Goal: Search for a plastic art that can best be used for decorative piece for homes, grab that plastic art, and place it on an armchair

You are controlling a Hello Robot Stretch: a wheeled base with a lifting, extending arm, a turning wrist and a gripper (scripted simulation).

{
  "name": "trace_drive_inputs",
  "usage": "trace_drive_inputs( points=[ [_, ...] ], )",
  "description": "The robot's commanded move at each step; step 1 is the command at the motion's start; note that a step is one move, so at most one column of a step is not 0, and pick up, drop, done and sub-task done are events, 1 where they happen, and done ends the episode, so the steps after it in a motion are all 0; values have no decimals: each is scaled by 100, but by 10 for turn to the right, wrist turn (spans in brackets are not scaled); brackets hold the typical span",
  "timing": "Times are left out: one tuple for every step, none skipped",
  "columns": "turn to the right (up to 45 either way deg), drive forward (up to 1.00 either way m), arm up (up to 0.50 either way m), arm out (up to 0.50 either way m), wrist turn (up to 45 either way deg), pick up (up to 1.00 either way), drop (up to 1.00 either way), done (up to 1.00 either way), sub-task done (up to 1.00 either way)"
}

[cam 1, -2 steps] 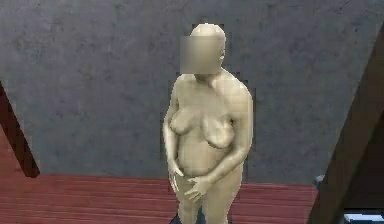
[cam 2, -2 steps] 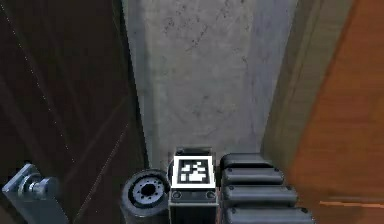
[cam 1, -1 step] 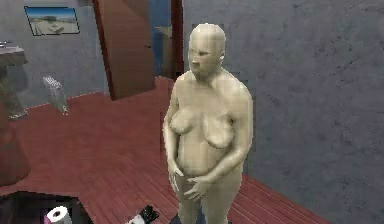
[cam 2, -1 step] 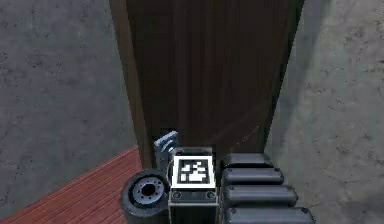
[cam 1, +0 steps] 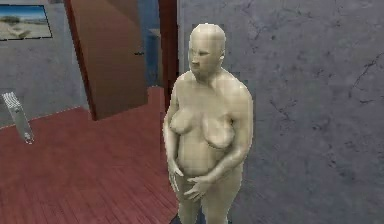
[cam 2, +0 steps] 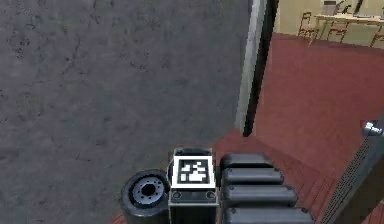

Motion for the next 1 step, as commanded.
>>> trace_drive_inputs(
  points=[
    [420, 0, 0, 0, 0, 0, 0, 0, 0]
  ],
)
